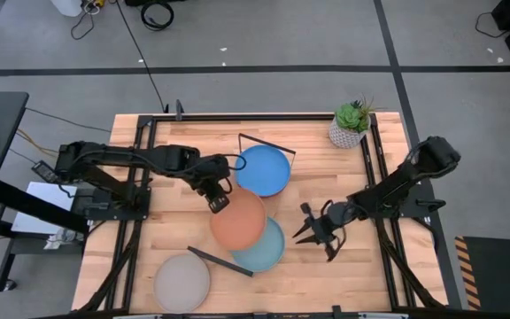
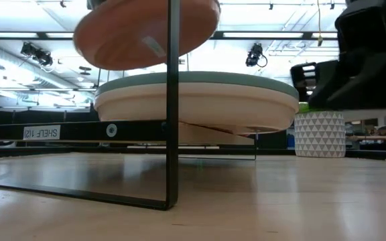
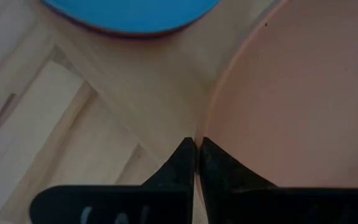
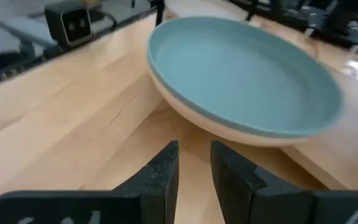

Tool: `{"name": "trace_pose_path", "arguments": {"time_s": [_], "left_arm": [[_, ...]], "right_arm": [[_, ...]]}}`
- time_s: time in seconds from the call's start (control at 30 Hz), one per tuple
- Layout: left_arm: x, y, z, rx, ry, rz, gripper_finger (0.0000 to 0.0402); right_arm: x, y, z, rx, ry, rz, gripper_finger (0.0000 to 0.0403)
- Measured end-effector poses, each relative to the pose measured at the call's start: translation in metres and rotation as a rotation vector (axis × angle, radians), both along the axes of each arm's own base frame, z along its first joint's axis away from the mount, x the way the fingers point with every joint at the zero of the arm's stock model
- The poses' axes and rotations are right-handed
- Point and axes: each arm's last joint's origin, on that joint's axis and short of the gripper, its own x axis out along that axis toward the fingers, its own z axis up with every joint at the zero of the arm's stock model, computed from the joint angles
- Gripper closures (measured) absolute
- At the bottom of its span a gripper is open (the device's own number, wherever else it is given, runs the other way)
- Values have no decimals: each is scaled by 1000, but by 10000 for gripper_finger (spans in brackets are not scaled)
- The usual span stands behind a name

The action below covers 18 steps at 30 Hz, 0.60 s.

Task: Place and stack plates onto a shelf
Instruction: Stack the brown plate on top of the light blue plate on the shelf

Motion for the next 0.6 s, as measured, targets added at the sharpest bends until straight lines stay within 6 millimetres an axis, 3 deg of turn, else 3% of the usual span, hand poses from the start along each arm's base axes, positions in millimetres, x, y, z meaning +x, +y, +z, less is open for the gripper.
{"name": "trace_pose_path", "arguments": {"time_s": [0.3,0.6], "left_arm": [[5,-1,3,64,-65,7,386],[7,-10,-6,81,-4,-16,386]], "right_arm": [[39,29,-13,-131,21,82,305],[60,36,-11,-112,-8,37,305]]}}
